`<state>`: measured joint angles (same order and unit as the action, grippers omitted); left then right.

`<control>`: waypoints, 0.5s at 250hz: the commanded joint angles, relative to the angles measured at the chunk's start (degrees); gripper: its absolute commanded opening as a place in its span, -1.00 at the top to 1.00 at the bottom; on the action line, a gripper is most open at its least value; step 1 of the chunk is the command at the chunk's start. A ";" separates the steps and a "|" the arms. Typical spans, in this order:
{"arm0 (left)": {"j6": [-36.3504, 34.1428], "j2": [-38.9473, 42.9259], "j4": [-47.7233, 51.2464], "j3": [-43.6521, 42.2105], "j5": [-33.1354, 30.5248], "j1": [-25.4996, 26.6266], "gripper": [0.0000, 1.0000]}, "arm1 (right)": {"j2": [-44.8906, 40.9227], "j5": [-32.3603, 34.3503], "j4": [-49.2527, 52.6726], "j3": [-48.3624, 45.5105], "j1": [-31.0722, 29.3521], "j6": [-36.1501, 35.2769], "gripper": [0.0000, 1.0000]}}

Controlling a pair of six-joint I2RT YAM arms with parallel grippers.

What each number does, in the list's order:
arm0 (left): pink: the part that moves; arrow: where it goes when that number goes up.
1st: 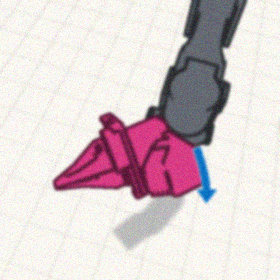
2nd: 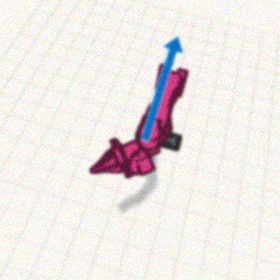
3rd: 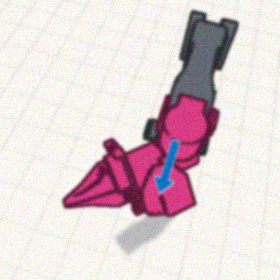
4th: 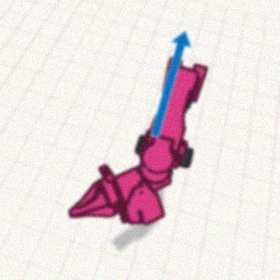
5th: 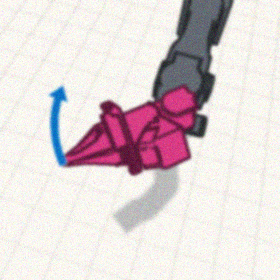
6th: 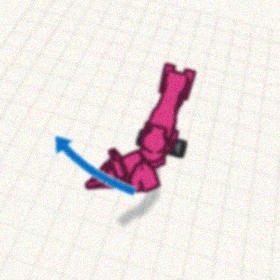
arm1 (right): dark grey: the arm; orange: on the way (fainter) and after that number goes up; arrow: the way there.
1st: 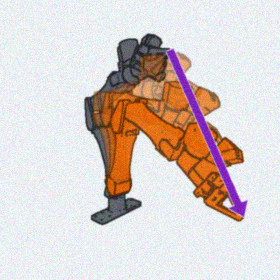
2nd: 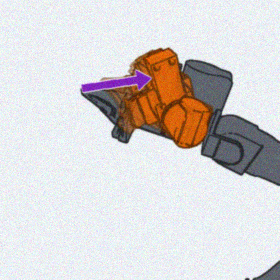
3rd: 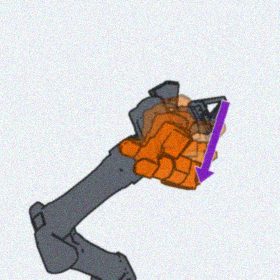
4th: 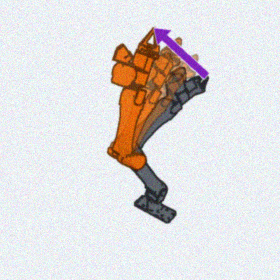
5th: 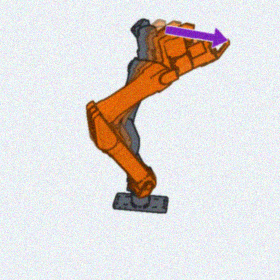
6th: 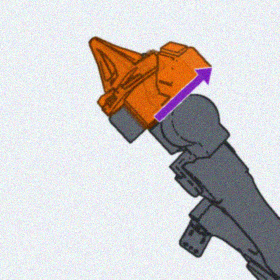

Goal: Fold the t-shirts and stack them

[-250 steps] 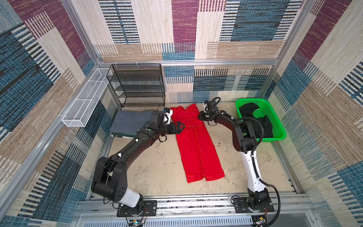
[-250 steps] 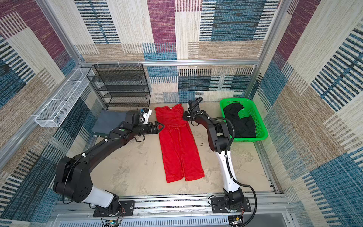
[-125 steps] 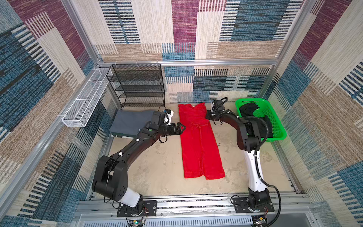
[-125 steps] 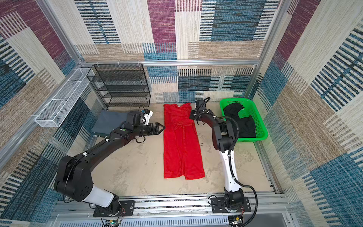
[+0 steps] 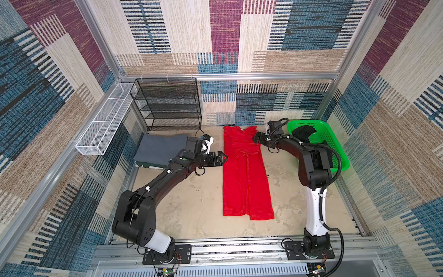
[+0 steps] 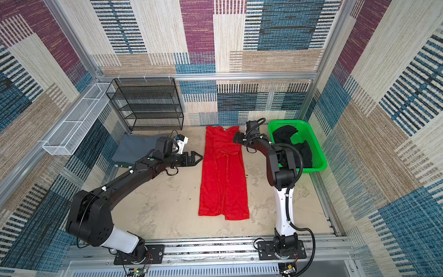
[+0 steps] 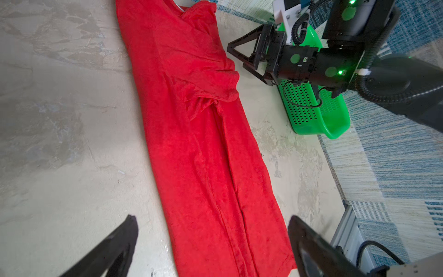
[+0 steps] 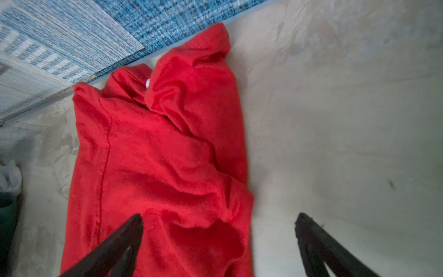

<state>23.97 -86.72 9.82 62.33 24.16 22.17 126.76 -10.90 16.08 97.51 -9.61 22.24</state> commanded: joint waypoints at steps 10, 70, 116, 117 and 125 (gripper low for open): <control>0.07 2.52 -0.24 -2.83 0.25 0.37 -0.96 | -6.96 0.69 -2.71 -5.54 -0.06 0.78 -0.97; 1.54 7.33 -1.04 -9.47 0.40 1.35 -0.96 | -24.03 -1.33 -7.17 -25.84 -0.06 2.80 -0.97; 2.41 11.99 -1.34 -14.47 0.09 1.72 -0.96 | -38.72 -2.51 -6.71 -41.24 -0.06 3.56 -0.97; 2.36 12.09 -1.37 -14.54 0.01 1.72 -0.96 | -39.06 -2.49 -6.65 -41.56 -0.06 3.63 -0.97; 2.13 12.87 -1.00 -15.09 -0.76 1.70 -0.96 | -41.53 -2.22 -6.09 -43.86 -0.06 3.68 -0.97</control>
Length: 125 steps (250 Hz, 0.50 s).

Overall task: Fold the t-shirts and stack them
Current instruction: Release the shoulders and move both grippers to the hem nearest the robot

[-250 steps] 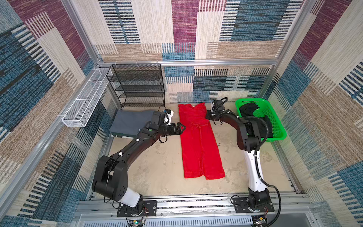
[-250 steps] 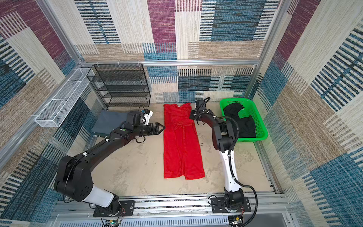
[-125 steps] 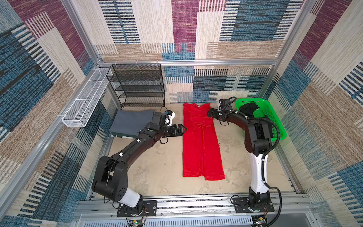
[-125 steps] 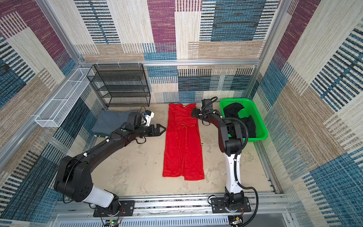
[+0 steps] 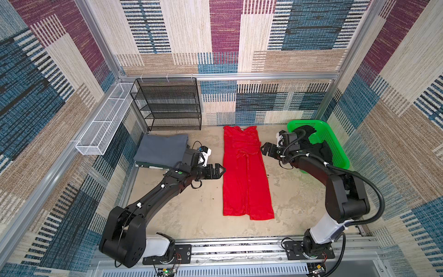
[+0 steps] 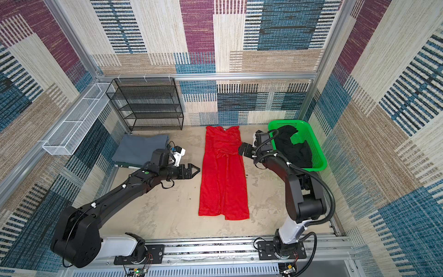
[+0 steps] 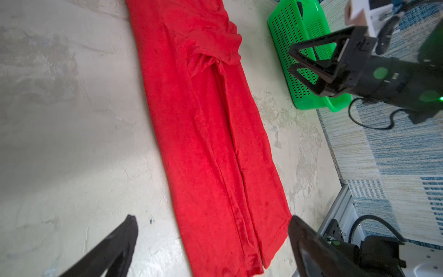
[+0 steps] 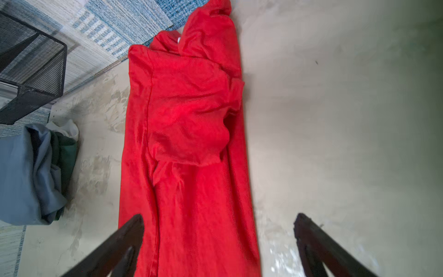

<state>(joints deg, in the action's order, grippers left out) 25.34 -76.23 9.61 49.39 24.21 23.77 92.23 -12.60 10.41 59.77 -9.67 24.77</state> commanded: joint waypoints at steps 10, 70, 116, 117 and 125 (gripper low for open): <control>0.43 3.17 -0.07 -2.66 -1.84 -0.01 -0.96 | -10.14 -0.24 0.23 -8.96 0.00 1.37 -0.97; 0.26 6.99 -1.87 -6.19 -3.46 -0.14 -0.96 | -26.10 -0.78 2.71 -22.32 0.00 4.63 -0.97; 2.12 8.90 -4.51 -10.10 -1.22 -0.13 -0.96 | -34.00 -4.27 6.73 -26.87 0.00 7.41 -0.97; 2.10 8.94 -4.51 -10.14 -1.15 -0.17 -0.96 | -34.19 -4.27 6.81 -26.93 0.00 7.44 -0.97; 2.34 8.95 -4.76 -10.85 -0.69 -0.20 -0.96 | -35.70 -4.04 7.89 -27.38 0.00 7.87 -0.97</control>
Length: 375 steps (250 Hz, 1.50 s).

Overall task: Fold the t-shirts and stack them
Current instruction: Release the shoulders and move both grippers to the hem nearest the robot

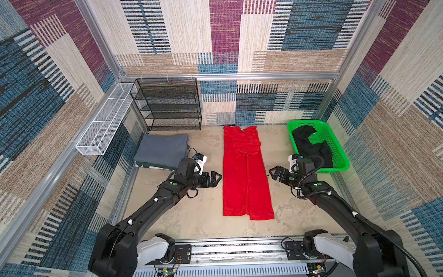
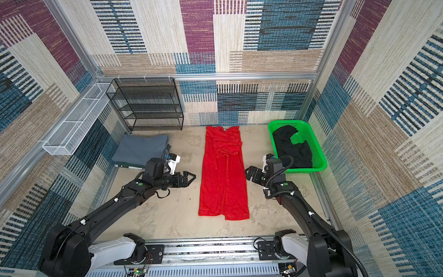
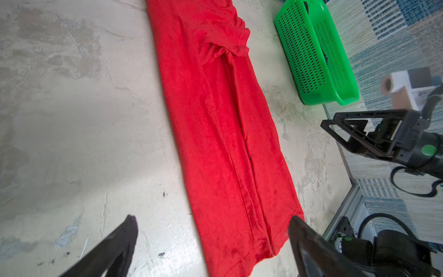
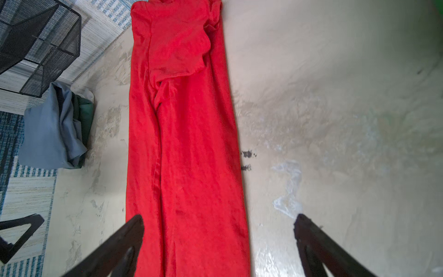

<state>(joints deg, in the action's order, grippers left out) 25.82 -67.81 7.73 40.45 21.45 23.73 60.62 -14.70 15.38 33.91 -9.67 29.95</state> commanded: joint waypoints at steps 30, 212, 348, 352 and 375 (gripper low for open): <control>2.86 0.03 -4.38 -3.93 4.65 -0.09 -0.98 | -9.23 -1.83 6.38 -3.41 0.00 3.77 -0.97; 8.75 1.07 -7.67 -13.22 5.81 7.72 -0.85 | -11.86 -11.70 10.03 -11.64 0.00 5.30 -0.79; 11.76 1.38 -7.27 -18.00 6.30 8.91 -0.78 | -9.57 -15.38 9.72 -17.47 -0.68 6.14 -0.43; 11.99 1.29 -7.52 -18.16 6.32 8.88 -0.78 | -9.06 -15.59 9.74 -17.56 -0.77 6.14 -0.42; 12.94 0.34 -8.75 -18.67 6.92 8.97 -0.78 | -7.25 -15.36 9.65 -18.13 -1.30 6.02 -0.35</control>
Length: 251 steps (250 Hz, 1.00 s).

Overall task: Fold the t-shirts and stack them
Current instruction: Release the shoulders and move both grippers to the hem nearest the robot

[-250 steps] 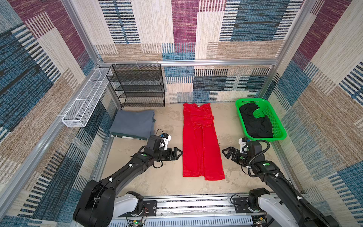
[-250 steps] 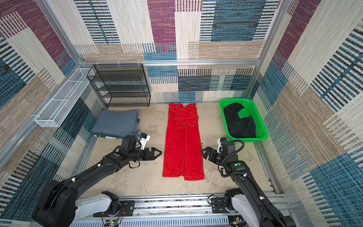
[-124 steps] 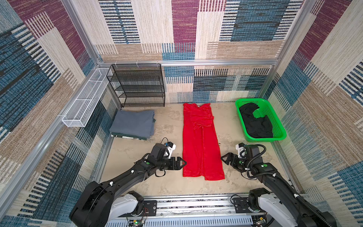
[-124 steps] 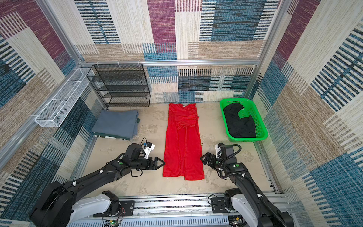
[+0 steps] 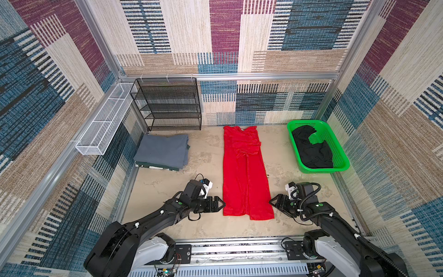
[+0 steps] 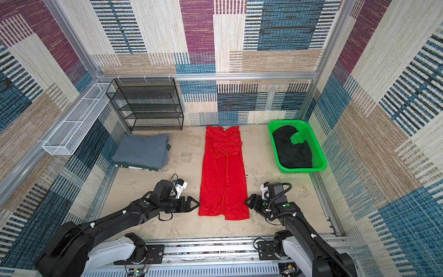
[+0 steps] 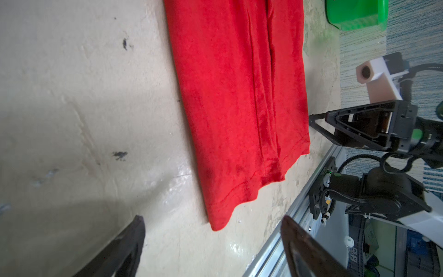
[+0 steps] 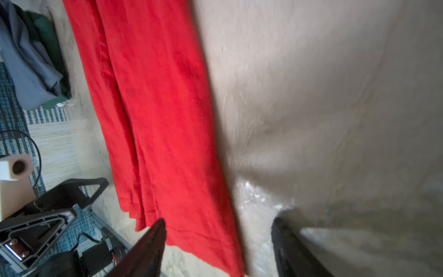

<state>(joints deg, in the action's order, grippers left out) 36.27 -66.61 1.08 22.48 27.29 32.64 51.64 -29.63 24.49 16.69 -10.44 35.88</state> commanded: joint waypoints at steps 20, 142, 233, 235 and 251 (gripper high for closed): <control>2.84 -1.56 -2.82 -0.82 1.49 0.05 -0.76 | 1.75 0.12 0.69 -1.38 -0.98 0.48 -0.33; 3.28 -4.75 -2.90 -0.37 1.43 1.76 -0.68 | -2.44 -4.96 3.60 -2.79 -2.13 3.73 -0.14; 3.37 -8.34 -2.61 1.64 0.95 4.53 -0.59 | -1.36 -4.63 4.36 -1.48 -5.09 3.48 -0.06; 3.37 -8.47 -2.63 1.68 0.95 4.58 -0.59 | -1.45 -4.67 4.34 -1.44 -5.11 3.45 -0.06; 3.37 -9.35 -2.73 1.95 0.84 5.04 -0.57 | -1.54 -4.91 4.27 -1.55 -5.21 3.63 0.00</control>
<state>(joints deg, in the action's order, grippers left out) 37.71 -74.56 -4.60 23.99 28.88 37.08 50.15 -34.92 27.22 15.00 -15.25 38.92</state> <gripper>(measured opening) 0.794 0.522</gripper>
